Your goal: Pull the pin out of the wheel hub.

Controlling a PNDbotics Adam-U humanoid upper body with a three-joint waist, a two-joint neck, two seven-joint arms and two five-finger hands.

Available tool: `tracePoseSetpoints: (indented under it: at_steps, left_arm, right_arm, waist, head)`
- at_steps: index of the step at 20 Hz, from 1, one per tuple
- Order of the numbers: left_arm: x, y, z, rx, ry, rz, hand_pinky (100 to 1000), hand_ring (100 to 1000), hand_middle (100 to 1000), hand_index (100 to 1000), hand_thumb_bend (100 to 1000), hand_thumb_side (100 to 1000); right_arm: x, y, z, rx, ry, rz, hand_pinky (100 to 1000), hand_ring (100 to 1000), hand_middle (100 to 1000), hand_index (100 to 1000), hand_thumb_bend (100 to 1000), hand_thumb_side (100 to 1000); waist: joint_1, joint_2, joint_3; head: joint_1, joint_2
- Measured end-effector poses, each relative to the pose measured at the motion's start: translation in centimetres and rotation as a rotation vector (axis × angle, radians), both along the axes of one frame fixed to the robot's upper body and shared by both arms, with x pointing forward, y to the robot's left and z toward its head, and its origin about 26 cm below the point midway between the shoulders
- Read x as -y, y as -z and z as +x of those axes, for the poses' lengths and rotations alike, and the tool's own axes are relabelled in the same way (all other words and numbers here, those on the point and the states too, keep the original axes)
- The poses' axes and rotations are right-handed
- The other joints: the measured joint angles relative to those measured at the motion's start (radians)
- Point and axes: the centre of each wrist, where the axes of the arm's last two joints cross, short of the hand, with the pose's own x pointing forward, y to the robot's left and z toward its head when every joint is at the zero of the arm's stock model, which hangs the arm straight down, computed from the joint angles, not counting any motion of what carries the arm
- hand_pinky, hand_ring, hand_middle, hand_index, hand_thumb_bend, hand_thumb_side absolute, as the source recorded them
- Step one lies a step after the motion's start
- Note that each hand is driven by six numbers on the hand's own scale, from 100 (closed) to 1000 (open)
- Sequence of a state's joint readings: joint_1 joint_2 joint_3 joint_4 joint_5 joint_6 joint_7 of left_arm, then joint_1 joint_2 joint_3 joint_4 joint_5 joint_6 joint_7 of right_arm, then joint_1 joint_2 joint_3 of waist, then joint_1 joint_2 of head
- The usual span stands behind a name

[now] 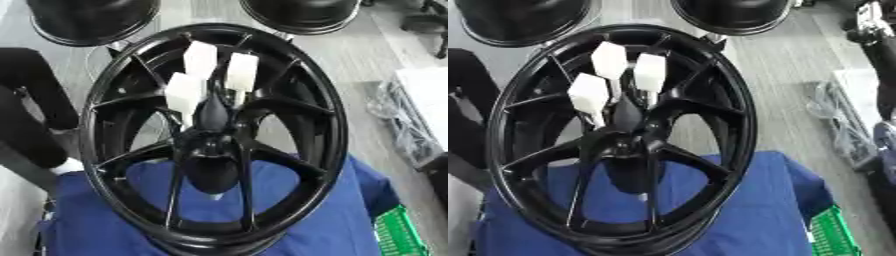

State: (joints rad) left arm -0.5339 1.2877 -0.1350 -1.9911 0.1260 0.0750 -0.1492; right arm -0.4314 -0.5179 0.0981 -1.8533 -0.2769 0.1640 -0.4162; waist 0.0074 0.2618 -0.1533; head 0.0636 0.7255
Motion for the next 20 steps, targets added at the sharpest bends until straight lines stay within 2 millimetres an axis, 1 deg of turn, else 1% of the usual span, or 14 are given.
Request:
tracePoseSetpoints:
  at_steps: [1,2,6,8,10,12,16,18,20]
  left_arm:
    - [0.0,0.6,0.1,-0.034,0.006,0.023,788,717,845,873,498,598]
    - [-0.1,1.3,0.2,-0.067,0.015,0.048,786,710,836,867,481,678]
    - [0.4,3.4,0.6,-0.173,0.046,0.148,782,703,822,857,508,596]
    - [0.7,4.0,0.7,-0.208,0.047,0.191,777,694,802,846,517,546]
    - [0.8,4.4,0.8,-0.244,0.042,0.222,777,694,784,841,517,527]
    - [0.9,4.7,0.8,-0.281,0.037,0.246,780,699,762,840,516,518]
    - [1.0,4.8,0.9,-0.345,0.034,0.273,794,726,781,837,530,504]
    - [1.2,4.5,0.9,-0.362,0.041,0.283,798,733,787,849,534,486]
    - [1.7,4.0,1.0,-0.366,0.053,0.295,816,763,814,864,547,459]
  right_arm:
    - [0.0,0.0,0.0,-0.003,-0.003,-0.002,754,737,757,865,161,513]
    - [-0.1,0.0,0.0,-0.004,-0.006,-0.004,753,737,756,865,144,523]
    - [-0.3,-0.2,0.1,-0.002,-0.015,-0.009,753,737,756,864,144,524]
    - [-0.3,-0.2,0.0,-0.002,-0.017,-0.009,753,737,755,864,145,524]
    - [-0.3,-0.2,0.0,-0.002,-0.018,-0.010,753,737,756,864,145,524]
    - [-0.3,-0.2,0.0,-0.002,-0.018,-0.010,753,738,756,864,145,524]
    - [-0.3,-0.2,0.0,-0.002,-0.018,-0.010,753,738,755,864,145,525]
    - [-0.3,-0.2,0.0,-0.002,-0.019,-0.010,753,738,755,864,145,526]
    - [-0.4,-0.1,0.0,-0.004,-0.021,-0.011,753,738,755,864,145,525]
  waist:
    - [0.000,0.004,-0.003]
    - [0.000,0.005,-0.003]
    - [-0.006,0.005,0.001]
    - [-0.006,0.005,0.001]
    - [-0.006,0.005,0.002]
    - [-0.006,0.005,0.002]
    - [-0.004,0.005,0.002]
    - [-0.004,0.005,0.003]
    - [-0.003,0.005,0.005]
  head:
    - [0.003,-0.002]
    - [0.006,-0.003]
    - [0.009,-0.009]
    - [0.009,-0.012]
    - [0.009,-0.015]
    - [0.010,-0.016]
    - [0.010,-0.016]
    - [0.010,-0.016]
    - [0.010,-0.016]
